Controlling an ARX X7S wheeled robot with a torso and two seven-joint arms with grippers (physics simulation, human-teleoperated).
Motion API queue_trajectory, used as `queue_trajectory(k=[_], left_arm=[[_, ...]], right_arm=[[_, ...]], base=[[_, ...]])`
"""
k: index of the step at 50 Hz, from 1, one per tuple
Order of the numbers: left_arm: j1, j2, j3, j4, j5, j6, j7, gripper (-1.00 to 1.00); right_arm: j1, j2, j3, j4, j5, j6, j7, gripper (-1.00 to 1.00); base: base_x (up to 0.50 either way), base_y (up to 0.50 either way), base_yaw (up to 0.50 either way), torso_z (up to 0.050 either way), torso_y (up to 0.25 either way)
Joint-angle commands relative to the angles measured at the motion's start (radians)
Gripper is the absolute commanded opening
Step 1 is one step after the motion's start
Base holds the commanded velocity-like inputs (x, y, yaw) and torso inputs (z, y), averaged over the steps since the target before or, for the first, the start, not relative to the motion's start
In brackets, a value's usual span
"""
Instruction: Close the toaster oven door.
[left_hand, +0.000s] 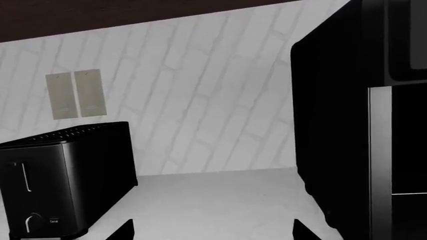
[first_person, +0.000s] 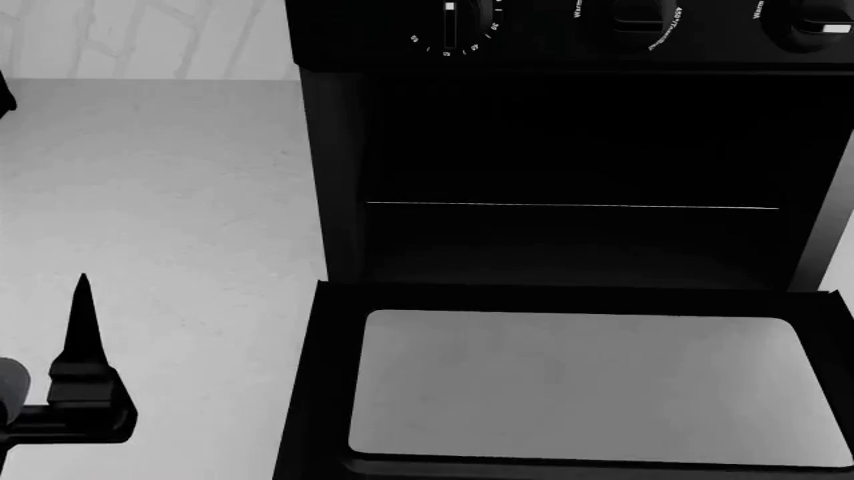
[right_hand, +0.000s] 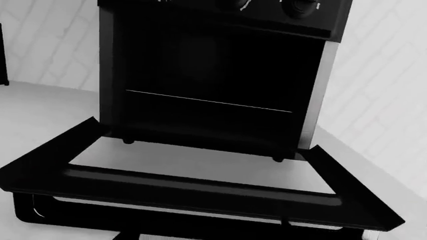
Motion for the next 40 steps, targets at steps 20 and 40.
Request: queue_trajectory(k=[20,40], left_arm=[[-0.012,-0.012,0.016,-0.008,-0.008,-0.001,-0.01,1.0],[-0.001,-0.018,0.015,-0.025,-0.02,0.023,-0.019,1.0]], right_arm=[[0.011,0.035,-0.001,0.047,0.083,0.019,0.055,1.0],[0.089,0.086,-0.03,0.075,0.093,0.095,0.098,1.0]], base=[[0.0,0.0,0.0,0.0,0.0],[0.0,0.0,0.0,0.0,0.0]])
